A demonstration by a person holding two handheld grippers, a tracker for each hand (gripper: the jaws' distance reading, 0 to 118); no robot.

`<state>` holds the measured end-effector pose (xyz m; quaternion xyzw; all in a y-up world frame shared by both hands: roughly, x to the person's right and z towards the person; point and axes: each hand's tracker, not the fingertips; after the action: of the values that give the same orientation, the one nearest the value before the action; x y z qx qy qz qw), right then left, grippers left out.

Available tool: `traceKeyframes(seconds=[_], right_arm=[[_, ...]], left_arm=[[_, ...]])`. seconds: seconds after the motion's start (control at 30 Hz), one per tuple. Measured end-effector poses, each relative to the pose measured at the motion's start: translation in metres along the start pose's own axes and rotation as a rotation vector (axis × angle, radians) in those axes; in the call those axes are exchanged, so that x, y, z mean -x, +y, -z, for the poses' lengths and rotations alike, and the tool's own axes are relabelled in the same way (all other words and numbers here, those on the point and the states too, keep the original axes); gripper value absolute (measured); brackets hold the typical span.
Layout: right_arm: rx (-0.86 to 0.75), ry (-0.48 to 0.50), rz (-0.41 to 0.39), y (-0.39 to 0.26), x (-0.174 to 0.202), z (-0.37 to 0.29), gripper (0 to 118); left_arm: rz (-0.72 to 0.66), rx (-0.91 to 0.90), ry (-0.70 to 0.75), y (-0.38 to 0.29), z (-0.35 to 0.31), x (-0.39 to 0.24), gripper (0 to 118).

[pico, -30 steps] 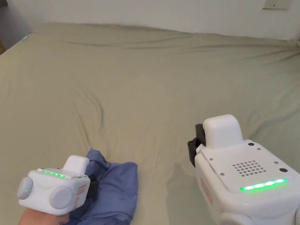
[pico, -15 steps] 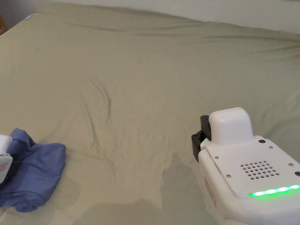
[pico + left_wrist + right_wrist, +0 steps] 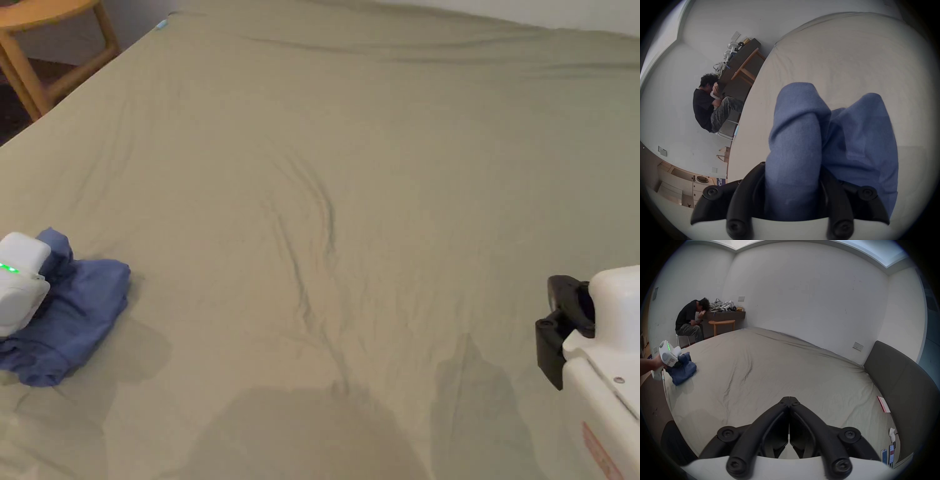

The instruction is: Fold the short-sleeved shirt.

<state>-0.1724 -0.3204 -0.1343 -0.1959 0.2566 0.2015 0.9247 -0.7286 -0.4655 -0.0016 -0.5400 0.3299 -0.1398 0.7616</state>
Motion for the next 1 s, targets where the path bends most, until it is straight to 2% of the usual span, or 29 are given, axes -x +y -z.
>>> traceKeyframes(seconds=[0.1,0.13,0.17,0.2,0.23,0.27,0.3,0.43,0.5,0.57,0.6,0.73,0.8,0.83,0.87,0.9,0.93,1.0], right_arm=[[0.012,0.002,-0.002,0.000,-0.001,0.001,2],[0.017,0.005,-0.001,0.000,-0.001,0.001,2],[0.022,0.007,0.000,0.000,-0.002,0.002,2],[0.025,0.008,0.002,0.001,-0.004,0.002,2],[0.025,0.011,0.009,0.001,-0.006,0.001,2],[0.026,0.015,0.015,0.002,-0.009,0.000,2],[0.024,0.019,0.020,0.003,-0.012,-0.002,2],[-0.008,0.012,0.029,0.010,-0.026,-0.015,2],[-0.037,-0.007,0.030,0.016,-0.036,-0.025,2],[-0.072,-0.018,0.023,0.023,-0.047,-0.038,2],[-0.095,-0.032,0.017,0.028,-0.053,-0.046,2],[-0.184,-0.082,-0.009,0.041,-0.072,-0.078,2],[-0.207,-0.092,-0.015,0.045,-0.079,-0.093,2],[-0.211,-0.085,-0.025,0.046,-0.083,-0.100,2],[-0.218,-0.086,-0.032,0.047,-0.085,-0.106,2],[-0.228,-0.102,-0.032,0.047,-0.085,-0.111,2],[-0.242,-0.115,-0.030,0.046,-0.086,-0.118,2],[-0.263,-0.122,-0.032,0.045,-0.087,-0.131,2]], left_arm=[[-0.027,0.034,-0.049,0.005,0.008,0.017,34],[-0.055,0.033,-0.080,0.006,0.006,0.023,44],[-0.065,0.032,-0.055,0.008,0.002,0.027,62],[-0.101,0.035,-0.032,0.011,-0.002,0.037,95],[-0.169,0.021,-0.063,0.013,-0.010,0.047,114],[-0.243,0.008,-0.094,0.016,-0.022,0.056,117],[-0.330,-0.077,-0.113,0.019,-0.038,0.066,112],[-0.580,-0.254,-0.201,0.030,-0.121,0.088,112],[-0.589,-0.407,-0.235,0.041,-0.157,0.093,110],[-0.565,-0.566,-0.234,0.045,-0.210,0.080,100],[-0.556,-0.641,-0.221,0.050,-0.247,0.064,95],[-0.542,-0.902,-0.251,0.053,-0.352,0.011,93],[-0.545,-0.952,-0.252,0.052,-0.391,-0.020,88],[-0.541,-0.944,-0.259,0.051,-0.405,-0.036,77],[-0.524,-0.976,-0.302,0.050,-0.430,-0.058,54],[-0.515,-1.003,-0.356,0.049,-0.441,-0.072,21],[-0.521,-1.018,-0.387,0.047,-0.450,-0.087,11],[-0.517,-1.039,-0.418,0.047,-0.463,-0.111,7]])
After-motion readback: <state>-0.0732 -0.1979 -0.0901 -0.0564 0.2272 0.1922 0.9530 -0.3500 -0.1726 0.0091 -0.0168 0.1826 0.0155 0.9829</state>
